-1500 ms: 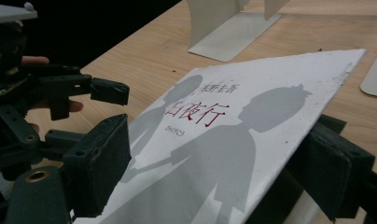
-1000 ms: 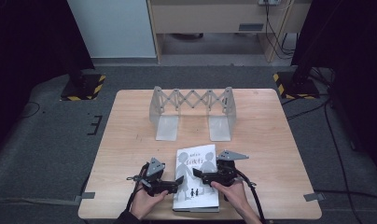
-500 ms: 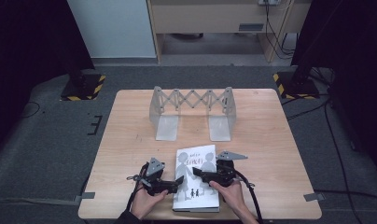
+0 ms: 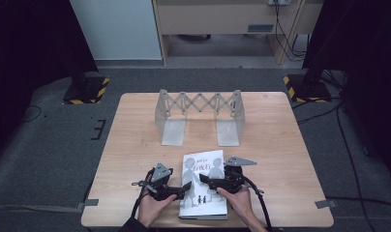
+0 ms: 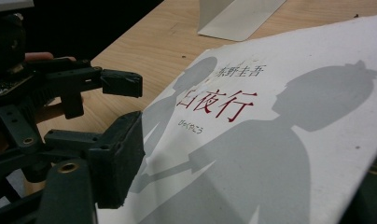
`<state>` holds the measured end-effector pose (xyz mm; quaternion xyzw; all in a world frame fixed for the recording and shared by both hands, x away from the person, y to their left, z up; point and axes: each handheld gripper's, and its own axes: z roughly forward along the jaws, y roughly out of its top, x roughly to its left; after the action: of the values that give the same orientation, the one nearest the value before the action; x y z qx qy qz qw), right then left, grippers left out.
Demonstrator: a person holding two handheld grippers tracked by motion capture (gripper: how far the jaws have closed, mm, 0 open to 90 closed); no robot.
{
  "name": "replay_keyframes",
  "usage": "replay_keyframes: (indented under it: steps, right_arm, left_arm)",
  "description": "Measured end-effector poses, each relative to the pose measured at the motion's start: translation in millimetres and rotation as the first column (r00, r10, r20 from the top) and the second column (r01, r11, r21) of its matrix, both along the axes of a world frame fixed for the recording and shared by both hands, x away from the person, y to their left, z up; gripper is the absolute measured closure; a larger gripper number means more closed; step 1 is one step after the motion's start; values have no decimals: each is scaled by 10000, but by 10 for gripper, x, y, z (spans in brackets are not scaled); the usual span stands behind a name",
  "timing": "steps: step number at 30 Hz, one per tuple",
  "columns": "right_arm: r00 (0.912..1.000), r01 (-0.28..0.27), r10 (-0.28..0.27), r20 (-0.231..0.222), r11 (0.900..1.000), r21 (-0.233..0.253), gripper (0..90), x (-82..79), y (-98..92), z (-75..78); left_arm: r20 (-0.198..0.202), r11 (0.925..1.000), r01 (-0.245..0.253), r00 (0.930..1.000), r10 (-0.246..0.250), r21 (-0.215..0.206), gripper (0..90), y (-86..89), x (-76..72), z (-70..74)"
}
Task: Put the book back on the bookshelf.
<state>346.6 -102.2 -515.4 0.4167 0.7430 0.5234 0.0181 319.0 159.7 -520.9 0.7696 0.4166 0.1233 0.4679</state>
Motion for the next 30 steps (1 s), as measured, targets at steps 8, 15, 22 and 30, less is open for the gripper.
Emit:
replay_keyframes:
  steps: [8,15,22,30]
  right_arm:
    - [9991,267,-259,-345,9994,223,402,10,-47,-8]
    - [9941,309,-228,-1060,9967,751,552,51,-135,-22]
    - [9927,399,-269,-1179,9933,1087,630,28,-168,38]
    - [9953,268,-138,-954,9903,1360,685,-10,-200,116]
  left_arm:
    - [-187,9996,100,9998,-105,-254,101,15,7,-13]
    - [-498,9986,188,9985,-212,-487,135,21,21,-10]
    - [-507,9974,366,9979,-397,-617,154,20,15,15]
    - [-583,9922,712,9953,-775,-1027,139,-18,13,25]
